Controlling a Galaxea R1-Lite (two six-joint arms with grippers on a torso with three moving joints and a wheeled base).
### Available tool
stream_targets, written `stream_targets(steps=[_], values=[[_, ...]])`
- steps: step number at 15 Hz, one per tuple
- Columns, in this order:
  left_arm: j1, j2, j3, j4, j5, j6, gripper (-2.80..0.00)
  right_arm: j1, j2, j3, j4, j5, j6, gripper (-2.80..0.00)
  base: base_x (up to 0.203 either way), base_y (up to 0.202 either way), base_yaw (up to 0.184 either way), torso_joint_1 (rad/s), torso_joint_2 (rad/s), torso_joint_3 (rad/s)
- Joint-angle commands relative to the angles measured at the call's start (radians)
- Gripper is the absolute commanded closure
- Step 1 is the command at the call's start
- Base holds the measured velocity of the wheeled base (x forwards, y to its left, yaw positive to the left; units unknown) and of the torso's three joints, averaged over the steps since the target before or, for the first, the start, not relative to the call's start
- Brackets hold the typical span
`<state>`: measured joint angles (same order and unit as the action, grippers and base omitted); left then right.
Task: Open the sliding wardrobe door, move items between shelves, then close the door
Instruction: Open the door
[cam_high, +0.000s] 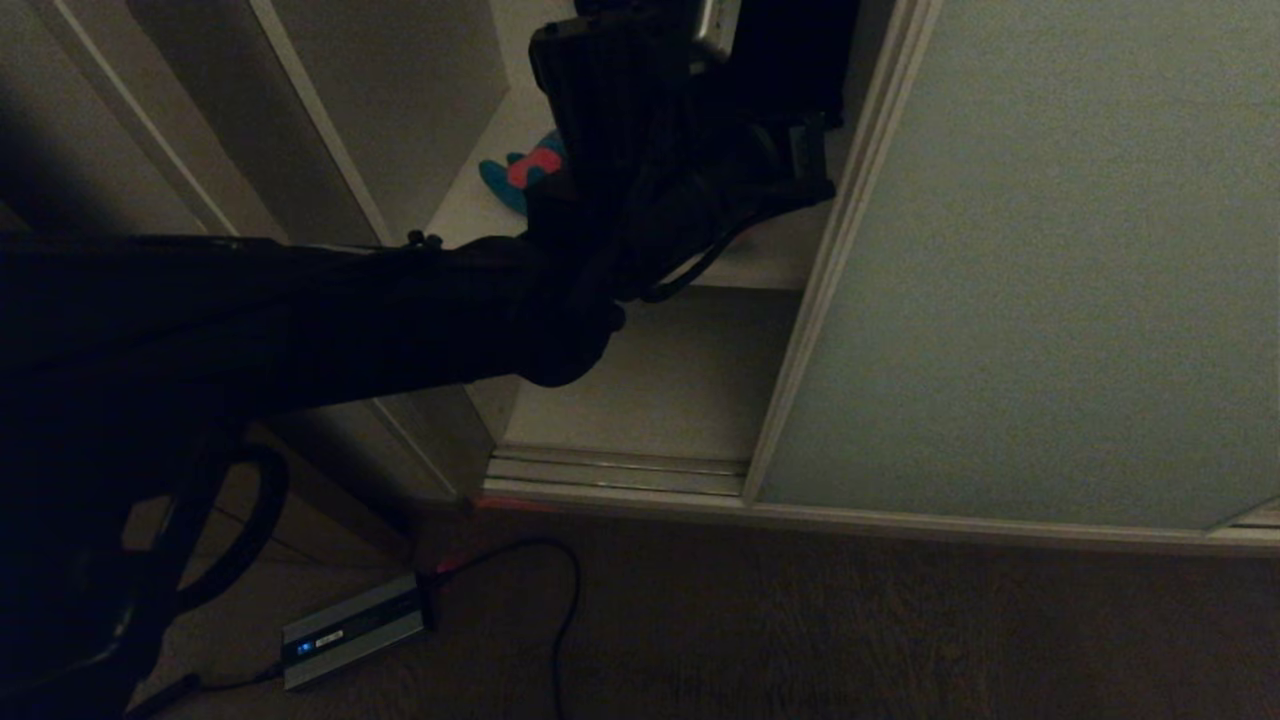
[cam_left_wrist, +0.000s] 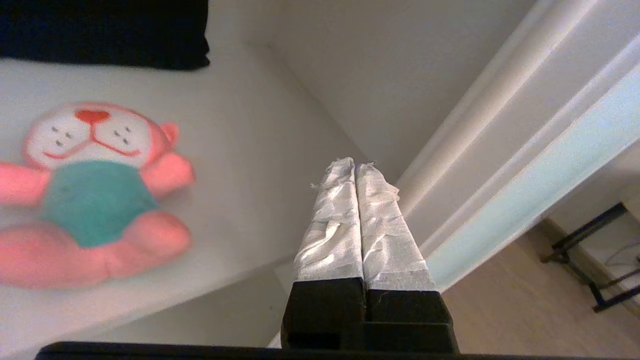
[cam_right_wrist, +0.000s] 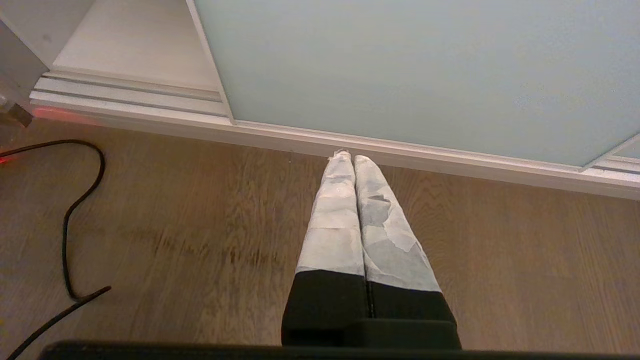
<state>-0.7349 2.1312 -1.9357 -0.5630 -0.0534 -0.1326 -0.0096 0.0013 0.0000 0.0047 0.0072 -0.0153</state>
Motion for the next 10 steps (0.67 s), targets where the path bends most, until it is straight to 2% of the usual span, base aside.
stream_targets(steps=[1, 10], values=[[-0.014, 0.009, 0.000, 0.000, 0.000, 0.000, 0.00, -0.001, 0.000, 0.003, 0.000, 0.000, 0.000, 0.00, 0.000, 0.000, 0.000, 0.000, 0.00, 0.000], [-0.035, 0.082, -0.003, -0.034, -0.008, 0.005, 0.00, 0.000, 0.000, 0.004, 0.000, 0.000, 0.000, 0.00, 0.000, 0.000, 0.000, 0.000, 0.00, 0.000]])
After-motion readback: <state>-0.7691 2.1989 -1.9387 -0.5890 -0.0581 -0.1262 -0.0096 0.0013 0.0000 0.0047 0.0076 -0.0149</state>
